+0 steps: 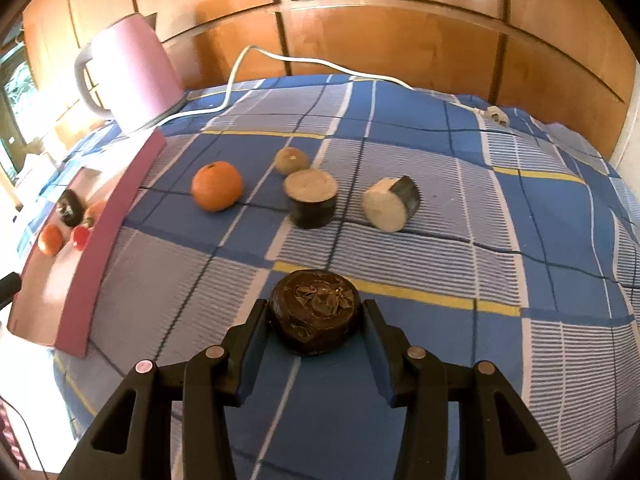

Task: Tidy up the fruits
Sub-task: 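Carry the dark brown fruit over the tray and open the right gripper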

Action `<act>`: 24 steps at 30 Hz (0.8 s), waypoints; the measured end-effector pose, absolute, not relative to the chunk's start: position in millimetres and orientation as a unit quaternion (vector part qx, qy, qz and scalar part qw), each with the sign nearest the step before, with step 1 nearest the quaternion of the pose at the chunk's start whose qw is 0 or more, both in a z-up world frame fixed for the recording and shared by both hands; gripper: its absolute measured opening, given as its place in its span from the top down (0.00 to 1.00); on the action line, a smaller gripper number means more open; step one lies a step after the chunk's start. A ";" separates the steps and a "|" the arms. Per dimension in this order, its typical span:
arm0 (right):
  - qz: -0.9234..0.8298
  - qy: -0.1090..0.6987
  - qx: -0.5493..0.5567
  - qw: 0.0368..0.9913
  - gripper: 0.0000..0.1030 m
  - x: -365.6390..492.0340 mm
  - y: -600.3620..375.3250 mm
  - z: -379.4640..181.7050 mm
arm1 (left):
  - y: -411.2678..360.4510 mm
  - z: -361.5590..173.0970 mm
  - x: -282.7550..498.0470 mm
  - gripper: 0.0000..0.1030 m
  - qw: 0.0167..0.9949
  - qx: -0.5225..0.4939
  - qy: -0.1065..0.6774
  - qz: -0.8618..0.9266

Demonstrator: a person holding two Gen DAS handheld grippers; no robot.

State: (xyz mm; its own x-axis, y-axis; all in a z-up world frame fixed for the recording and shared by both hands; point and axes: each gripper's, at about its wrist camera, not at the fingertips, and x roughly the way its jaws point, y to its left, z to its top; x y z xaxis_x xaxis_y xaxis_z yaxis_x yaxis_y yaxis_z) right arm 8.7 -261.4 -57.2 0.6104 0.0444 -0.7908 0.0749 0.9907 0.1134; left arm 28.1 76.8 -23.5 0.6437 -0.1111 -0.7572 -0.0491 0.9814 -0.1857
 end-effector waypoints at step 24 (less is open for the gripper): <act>0.113 0.418 0.043 0.900 0.55 0.9 -199.1 -29.5 | 124.9 -26.9 25.2 0.14 0.898 -0.133 0.413 0.070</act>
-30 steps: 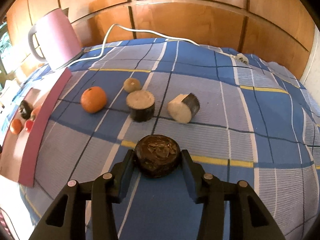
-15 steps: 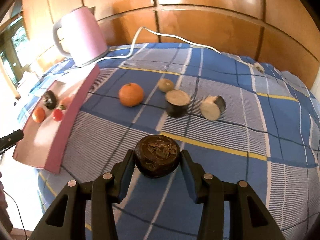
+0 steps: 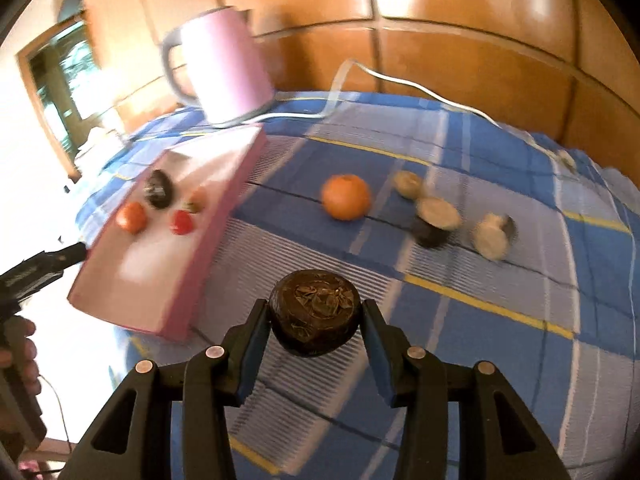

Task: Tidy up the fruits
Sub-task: 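Carry the dark brown fruit over the tray and open the right gripper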

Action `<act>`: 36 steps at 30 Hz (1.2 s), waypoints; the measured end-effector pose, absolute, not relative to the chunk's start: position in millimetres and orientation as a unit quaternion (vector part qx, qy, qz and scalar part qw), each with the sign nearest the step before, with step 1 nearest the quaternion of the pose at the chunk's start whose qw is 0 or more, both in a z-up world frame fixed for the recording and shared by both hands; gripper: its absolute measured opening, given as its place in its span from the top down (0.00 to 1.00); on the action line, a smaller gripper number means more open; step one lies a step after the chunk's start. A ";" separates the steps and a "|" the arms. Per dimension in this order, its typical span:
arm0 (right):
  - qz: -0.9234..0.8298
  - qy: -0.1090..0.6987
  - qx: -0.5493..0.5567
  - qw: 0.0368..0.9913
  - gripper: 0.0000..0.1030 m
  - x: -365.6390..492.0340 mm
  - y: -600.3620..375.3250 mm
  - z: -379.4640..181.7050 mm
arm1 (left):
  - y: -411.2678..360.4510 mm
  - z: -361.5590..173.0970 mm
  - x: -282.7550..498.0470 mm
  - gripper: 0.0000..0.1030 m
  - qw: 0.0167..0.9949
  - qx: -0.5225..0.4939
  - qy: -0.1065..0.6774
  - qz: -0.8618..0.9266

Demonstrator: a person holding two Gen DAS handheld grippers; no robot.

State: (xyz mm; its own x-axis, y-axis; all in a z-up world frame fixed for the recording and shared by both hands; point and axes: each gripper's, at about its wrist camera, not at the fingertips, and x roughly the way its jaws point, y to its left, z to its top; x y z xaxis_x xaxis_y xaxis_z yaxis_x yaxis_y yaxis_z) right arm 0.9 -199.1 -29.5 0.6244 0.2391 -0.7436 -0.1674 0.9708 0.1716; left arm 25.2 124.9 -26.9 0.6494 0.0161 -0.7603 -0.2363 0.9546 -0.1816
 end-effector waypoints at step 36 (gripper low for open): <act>0.218 0.422 -0.099 0.874 0.53 37.5 -67.9 -31.8 | 123.2 -29.8 25.4 0.15 0.900 -0.123 0.412 0.072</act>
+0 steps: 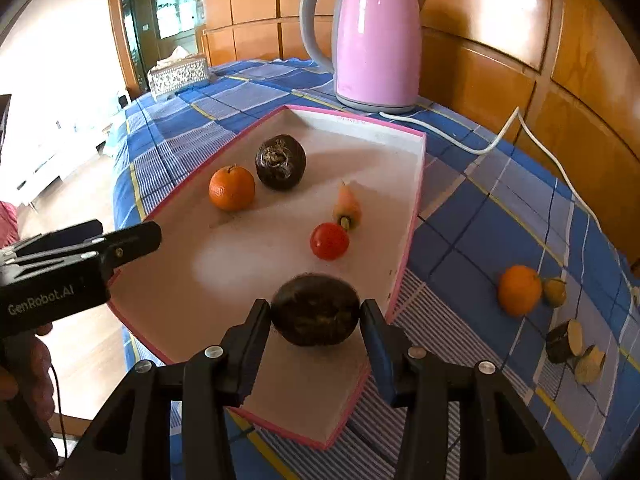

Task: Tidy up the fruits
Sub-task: 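Carry the dark brown fruit over the tray and open the right gripper, then reach the left gripper to the orange on the bedspread and grasp it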

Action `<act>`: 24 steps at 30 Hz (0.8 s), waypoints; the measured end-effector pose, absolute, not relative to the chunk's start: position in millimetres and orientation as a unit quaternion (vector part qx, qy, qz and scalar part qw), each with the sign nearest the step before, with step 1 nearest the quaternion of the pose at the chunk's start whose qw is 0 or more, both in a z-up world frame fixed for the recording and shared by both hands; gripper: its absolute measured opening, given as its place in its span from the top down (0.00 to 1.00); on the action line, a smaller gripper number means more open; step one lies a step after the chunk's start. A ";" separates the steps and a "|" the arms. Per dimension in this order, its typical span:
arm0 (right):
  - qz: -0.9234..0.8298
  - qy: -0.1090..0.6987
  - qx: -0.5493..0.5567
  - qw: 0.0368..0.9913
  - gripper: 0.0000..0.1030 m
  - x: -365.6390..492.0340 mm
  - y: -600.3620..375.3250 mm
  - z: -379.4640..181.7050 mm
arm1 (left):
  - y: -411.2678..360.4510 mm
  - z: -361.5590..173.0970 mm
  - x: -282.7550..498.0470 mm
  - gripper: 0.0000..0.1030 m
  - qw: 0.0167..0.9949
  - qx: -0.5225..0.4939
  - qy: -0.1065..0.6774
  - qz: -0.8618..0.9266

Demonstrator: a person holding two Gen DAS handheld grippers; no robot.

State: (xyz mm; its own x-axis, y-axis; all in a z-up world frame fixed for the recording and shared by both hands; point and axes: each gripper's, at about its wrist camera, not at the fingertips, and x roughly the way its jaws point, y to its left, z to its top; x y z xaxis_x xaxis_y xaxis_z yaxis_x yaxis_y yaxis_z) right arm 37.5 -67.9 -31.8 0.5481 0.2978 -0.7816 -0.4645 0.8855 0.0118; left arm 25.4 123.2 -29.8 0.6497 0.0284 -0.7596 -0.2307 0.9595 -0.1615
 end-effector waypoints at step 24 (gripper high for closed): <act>0.120 0.397 -0.005 0.910 0.47 18.8 -128.0 -15.4 | 108.2 -23.4 20.2 0.14 0.906 -0.114 0.406 0.042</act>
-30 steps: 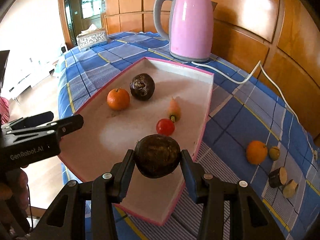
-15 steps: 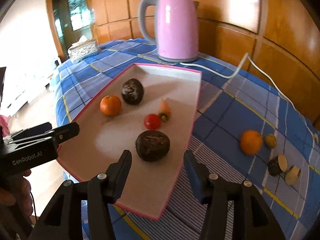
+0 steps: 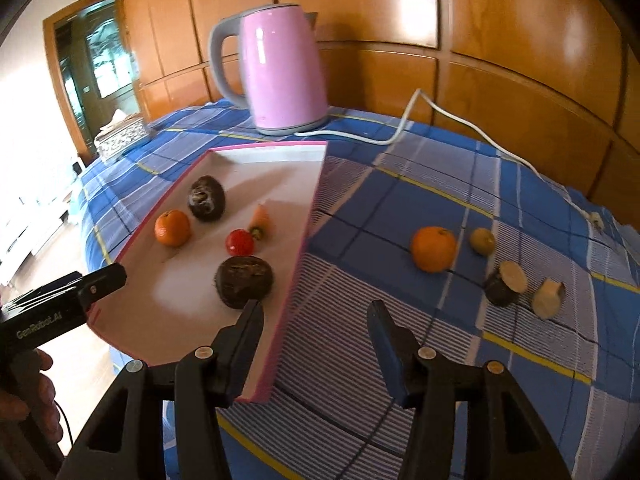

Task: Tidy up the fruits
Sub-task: 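Reach the left gripper to the orange on the bedspread and grasp it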

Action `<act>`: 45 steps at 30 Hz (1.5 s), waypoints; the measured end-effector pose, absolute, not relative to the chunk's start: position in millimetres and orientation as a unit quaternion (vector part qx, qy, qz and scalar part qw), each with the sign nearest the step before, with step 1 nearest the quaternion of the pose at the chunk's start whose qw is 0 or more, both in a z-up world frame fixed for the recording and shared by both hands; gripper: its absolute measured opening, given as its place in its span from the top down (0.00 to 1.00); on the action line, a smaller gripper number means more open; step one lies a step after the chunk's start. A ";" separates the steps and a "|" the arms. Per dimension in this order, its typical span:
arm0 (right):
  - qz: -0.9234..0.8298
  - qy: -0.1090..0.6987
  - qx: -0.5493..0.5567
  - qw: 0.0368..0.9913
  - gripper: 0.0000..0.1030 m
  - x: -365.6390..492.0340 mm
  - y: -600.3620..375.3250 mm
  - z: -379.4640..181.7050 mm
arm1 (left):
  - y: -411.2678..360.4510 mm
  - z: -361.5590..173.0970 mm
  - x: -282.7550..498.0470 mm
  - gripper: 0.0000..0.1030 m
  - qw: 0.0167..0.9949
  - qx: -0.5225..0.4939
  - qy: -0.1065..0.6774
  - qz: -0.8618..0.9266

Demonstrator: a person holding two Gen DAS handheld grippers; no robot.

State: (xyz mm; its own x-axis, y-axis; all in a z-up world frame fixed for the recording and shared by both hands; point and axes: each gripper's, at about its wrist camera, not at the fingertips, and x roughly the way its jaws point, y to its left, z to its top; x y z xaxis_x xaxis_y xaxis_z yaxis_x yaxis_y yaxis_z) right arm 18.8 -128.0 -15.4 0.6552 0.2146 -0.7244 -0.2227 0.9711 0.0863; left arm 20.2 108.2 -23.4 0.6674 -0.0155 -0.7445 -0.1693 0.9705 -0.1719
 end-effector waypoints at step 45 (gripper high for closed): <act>-0.151 0.379 0.120 0.905 0.47 -32.3 -311.9 -42.5 | 38.5 3.9 16.9 0.15 0.915 -0.061 0.393 -0.066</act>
